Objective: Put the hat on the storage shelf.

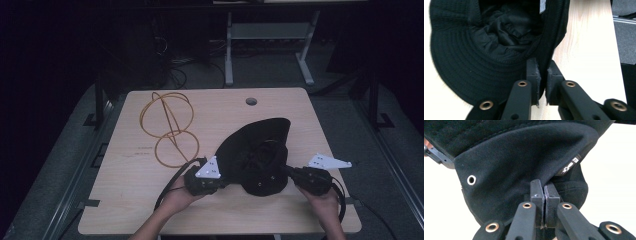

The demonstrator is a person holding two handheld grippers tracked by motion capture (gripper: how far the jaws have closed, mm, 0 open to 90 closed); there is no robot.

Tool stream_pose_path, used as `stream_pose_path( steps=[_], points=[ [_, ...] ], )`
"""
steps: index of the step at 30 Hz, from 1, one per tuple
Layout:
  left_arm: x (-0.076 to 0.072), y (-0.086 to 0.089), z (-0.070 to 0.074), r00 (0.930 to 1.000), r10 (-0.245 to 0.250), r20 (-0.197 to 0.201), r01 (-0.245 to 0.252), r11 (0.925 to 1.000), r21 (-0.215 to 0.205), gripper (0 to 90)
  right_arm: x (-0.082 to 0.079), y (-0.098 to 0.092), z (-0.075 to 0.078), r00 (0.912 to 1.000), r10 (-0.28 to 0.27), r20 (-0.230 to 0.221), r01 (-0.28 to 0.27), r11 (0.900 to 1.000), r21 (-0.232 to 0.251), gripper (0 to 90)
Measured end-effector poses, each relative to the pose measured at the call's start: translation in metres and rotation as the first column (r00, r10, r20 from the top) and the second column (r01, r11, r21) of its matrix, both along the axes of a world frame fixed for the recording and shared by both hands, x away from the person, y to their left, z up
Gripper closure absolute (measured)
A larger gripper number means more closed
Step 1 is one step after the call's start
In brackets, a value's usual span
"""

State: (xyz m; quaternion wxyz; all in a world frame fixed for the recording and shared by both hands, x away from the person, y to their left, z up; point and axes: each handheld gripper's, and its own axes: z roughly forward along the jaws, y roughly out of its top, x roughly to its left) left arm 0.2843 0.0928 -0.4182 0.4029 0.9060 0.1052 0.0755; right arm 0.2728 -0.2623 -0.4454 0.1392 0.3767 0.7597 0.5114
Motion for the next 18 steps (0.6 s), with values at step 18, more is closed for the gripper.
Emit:
stream_pose_path(
  steps=[18],
  points=[
    [-0.008, 0.011, 0.012, 0.9989, 0.044, 0.015, -0.044, 0.9988, -0.023, 58.7, -0.018, -0.016, 0.042, 0.9953, -0.016, 0.095, 0.011, 0.999, 0.05, 88.6]
  ],
)
